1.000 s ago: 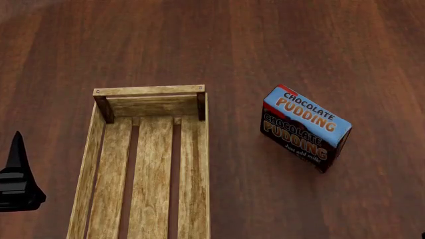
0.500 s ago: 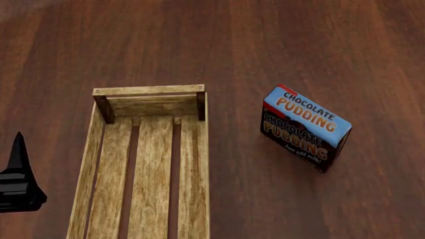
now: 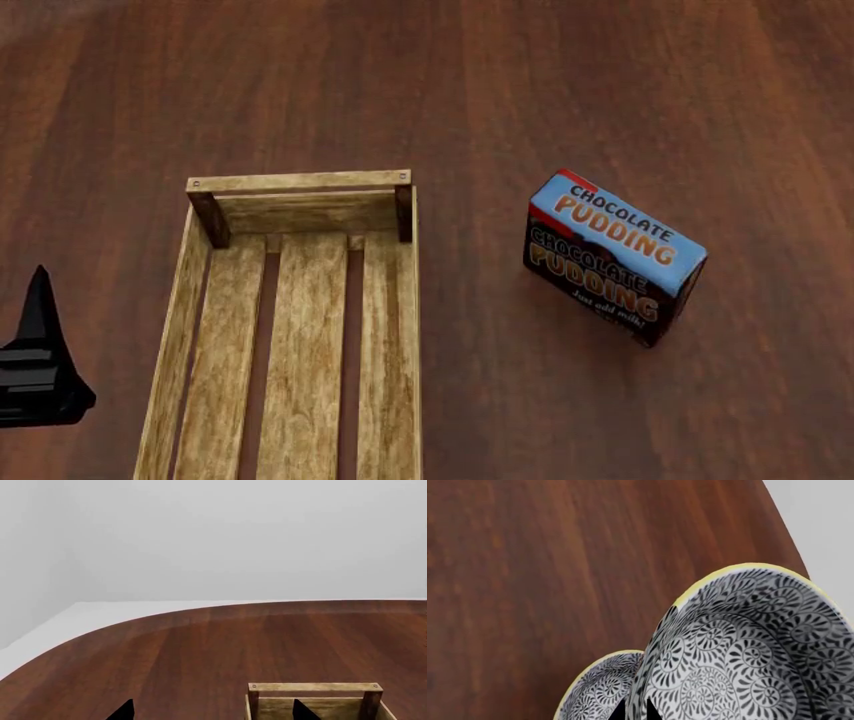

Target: Stack the left bowl on the right bowl and place them in the tray.

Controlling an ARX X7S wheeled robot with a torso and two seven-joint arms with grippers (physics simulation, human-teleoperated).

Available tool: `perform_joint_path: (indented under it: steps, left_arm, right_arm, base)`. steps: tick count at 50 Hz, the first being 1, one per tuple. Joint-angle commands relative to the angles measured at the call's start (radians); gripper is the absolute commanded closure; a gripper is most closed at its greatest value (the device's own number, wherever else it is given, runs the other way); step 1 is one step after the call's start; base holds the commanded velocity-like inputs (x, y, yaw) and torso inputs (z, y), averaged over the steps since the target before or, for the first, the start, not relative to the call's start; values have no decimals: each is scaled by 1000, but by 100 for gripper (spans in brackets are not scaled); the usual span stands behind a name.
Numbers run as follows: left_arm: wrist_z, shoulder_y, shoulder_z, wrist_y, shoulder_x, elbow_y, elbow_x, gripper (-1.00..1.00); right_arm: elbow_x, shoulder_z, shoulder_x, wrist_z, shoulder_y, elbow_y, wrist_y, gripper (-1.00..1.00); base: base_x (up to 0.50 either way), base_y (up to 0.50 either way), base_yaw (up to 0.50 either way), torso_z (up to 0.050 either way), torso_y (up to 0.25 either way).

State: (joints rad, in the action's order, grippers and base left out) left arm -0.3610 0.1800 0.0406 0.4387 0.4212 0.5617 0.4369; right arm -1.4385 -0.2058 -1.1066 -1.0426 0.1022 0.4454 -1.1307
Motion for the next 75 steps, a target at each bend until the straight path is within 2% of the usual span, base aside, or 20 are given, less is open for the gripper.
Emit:
perform_joint_path:
  steps: [1,6,33,75]
  left_arm:
    - [0,1,3,-3,2,-5,1,-100]
    - [0,2,2,-5,2,-9,3,-100]
    - [-5,1,13,-9,5,-13,1,-100]
    - [-13,4,34,-19,9,-30,-10,-100]
  right_arm:
    - [50,-3,15,17,-31,2,13,100]
    - [89,40,33,41,-17,-18,22,100]
    - [196,25,86,128,-151,-53,121,100]
    - [302,170,144,222,-65,-178,156,100]
  base:
    - [0,0,0,0,0]
    - [0,0,0,0,0]
    - [0,0,0,0,0]
    - [0,0,0,0,0]
